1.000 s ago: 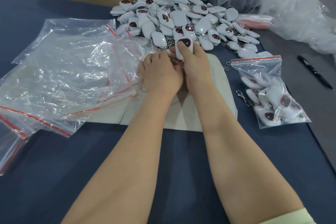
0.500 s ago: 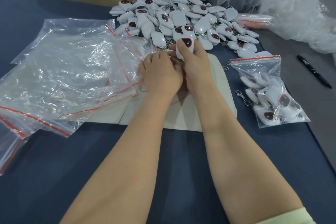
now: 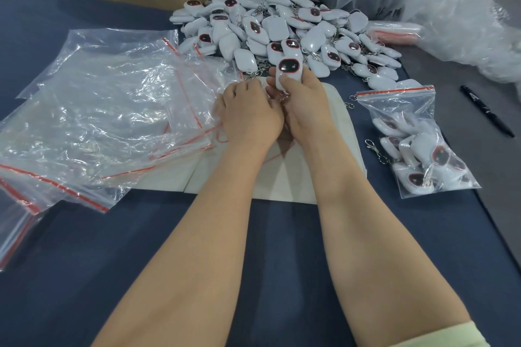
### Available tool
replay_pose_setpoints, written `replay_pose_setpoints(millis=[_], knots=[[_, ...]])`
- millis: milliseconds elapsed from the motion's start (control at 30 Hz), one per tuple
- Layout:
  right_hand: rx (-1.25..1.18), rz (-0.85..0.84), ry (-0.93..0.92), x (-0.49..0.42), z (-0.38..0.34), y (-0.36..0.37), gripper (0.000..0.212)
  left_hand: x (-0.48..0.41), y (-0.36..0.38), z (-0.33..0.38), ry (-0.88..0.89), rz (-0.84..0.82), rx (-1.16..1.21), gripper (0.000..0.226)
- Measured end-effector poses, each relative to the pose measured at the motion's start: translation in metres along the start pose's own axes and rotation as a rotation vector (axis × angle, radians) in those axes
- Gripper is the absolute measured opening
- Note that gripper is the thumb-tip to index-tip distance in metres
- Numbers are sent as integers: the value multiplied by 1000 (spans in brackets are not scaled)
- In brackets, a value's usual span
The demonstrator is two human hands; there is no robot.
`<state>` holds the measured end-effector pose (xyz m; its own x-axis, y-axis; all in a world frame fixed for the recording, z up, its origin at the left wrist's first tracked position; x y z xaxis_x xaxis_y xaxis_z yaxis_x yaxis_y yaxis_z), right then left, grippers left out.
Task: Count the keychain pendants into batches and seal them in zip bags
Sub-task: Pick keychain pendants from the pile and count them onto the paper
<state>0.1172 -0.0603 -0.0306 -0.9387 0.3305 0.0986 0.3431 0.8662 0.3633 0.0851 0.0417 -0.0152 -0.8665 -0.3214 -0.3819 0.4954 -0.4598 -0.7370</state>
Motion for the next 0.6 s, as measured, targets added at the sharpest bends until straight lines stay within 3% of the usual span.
replay_pose_setpoints(millis=[267, 467, 600], knots=[[39, -101, -60, 4, -3, 6, 18, 0, -2, -1, -23, 8, 19, 36], [59, 68, -59, 2, -15, -4, 19, -5, -3, -4, -109, 26, 105, 35], [394, 6, -109, 8, -33, -3, 12, -11, -9, -11, -254, 83, 341, 33]])
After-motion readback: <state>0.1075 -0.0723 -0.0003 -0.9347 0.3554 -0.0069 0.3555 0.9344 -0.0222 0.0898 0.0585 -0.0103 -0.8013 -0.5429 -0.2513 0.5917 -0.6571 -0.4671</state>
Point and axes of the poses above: each hand's wrist, its own x-axis away from the middle knuckle, its own y-axis out of the palm, z = x × y, the point moved 9 cm from there along -x, towards the middle knuckle, and after that the axes turned 14 degrees about z, right-handed, at the moved point
